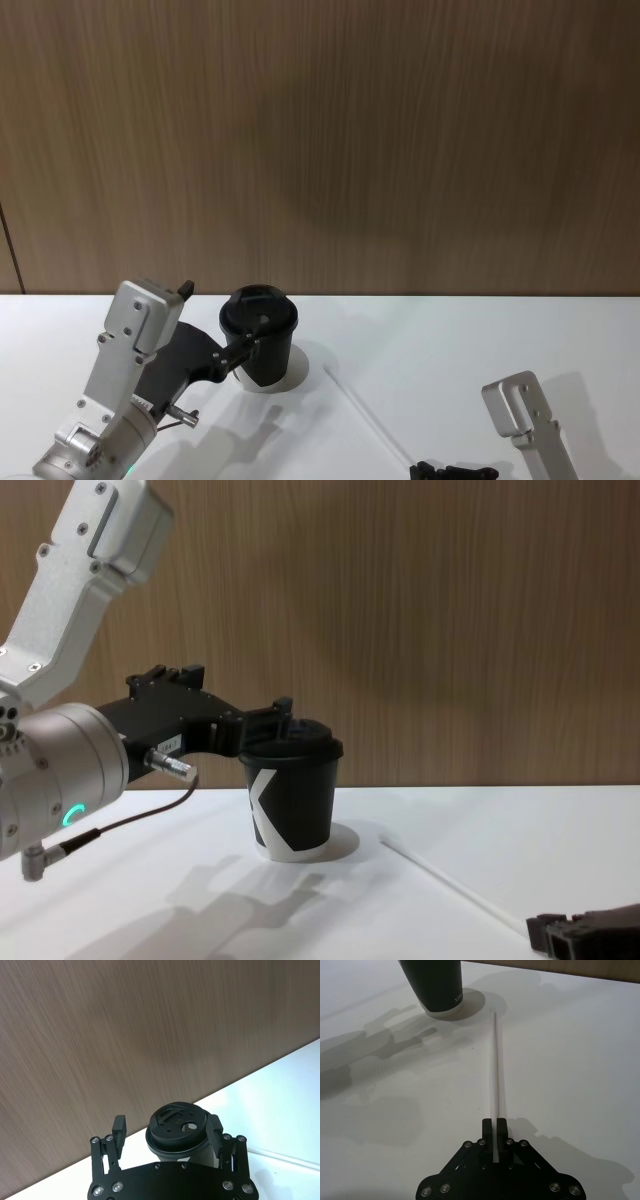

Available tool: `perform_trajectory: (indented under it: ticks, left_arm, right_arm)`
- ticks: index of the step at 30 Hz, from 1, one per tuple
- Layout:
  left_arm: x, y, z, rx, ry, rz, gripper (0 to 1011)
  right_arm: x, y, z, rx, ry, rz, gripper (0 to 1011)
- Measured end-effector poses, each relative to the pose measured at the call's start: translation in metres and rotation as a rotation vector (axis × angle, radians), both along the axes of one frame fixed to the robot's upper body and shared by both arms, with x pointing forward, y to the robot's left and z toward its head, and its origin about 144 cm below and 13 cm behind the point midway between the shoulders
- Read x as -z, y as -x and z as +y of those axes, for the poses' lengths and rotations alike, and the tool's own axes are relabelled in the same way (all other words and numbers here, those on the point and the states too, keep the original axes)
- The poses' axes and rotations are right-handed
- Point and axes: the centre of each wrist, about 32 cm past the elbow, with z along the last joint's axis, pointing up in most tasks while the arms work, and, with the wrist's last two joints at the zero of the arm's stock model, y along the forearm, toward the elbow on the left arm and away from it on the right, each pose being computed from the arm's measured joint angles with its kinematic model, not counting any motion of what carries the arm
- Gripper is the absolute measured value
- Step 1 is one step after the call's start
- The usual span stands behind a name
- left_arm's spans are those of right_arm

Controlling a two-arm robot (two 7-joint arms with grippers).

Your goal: Pick up the straw with one hand, pass it to the other hand, and insert it into the cup.

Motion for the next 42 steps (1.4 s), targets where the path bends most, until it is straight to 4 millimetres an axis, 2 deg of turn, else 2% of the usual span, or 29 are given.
perform_trajectory:
  ticks: [6,19,32,42]
  left_arm:
    - [0.000,0.000,0.000,0.000,0.000,0.000,1003]
    - [0.000,0.000,0.000,0.000,0.000,0.000,1003]
    - [0.000,0.000,0.000,0.000,0.000,0.000,1003]
    - [0.000,0.000,0.000,0.000,0.000,0.000,1003]
  right_arm:
    - [0.000,0.000,0.000,0.000,-0.001,0.001,9]
    - [0.001,0.001,-0.003,0.031,-0.003,-0.032,2]
    - [-0.002,0.004,-0.013,0.089,0.012,-0.184,2]
    - [-0.016,0.005,-0.027,0.049,0.055,-0.346,2]
